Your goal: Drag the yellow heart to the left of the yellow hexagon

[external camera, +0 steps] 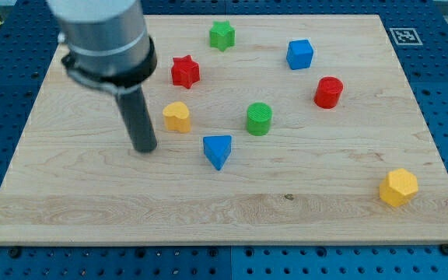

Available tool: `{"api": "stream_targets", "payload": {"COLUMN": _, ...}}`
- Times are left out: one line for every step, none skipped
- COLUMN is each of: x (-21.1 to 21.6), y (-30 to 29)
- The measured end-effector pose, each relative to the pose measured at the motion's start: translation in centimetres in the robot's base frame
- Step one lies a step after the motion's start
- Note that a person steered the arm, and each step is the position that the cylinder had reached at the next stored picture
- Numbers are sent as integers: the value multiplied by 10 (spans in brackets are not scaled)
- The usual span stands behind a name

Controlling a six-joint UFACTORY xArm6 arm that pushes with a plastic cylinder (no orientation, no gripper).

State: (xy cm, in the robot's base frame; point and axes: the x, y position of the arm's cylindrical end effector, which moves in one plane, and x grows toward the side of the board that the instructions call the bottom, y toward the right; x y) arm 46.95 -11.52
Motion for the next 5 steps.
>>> {"api": "stream_targets", "payload": {"x": -23, "y": 14}}
{"api": "stream_targets", "payload": {"x": -24, "y": 20}}
{"api": "stream_targets", "payload": {"x": -49, "y": 32}}
{"api": "stream_targets", "payload": {"x": -55, "y": 50}}
{"api": "stream_targets", "payload": {"x": -46, "y": 66}}
